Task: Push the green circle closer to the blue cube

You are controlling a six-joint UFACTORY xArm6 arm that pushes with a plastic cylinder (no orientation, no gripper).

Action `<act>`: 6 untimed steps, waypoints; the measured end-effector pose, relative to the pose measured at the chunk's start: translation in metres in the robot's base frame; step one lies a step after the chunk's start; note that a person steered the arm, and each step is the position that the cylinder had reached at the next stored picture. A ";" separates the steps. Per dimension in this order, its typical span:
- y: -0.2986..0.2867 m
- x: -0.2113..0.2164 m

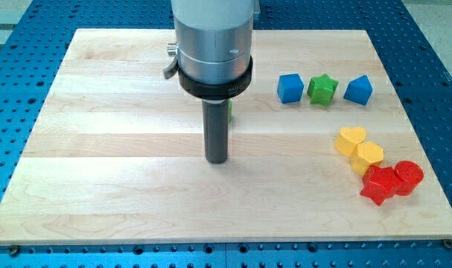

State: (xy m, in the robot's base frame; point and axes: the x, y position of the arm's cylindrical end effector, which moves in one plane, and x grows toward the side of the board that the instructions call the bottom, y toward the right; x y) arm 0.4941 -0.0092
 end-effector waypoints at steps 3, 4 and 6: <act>-0.032 -0.063; 0.033 -0.089; 0.015 -0.053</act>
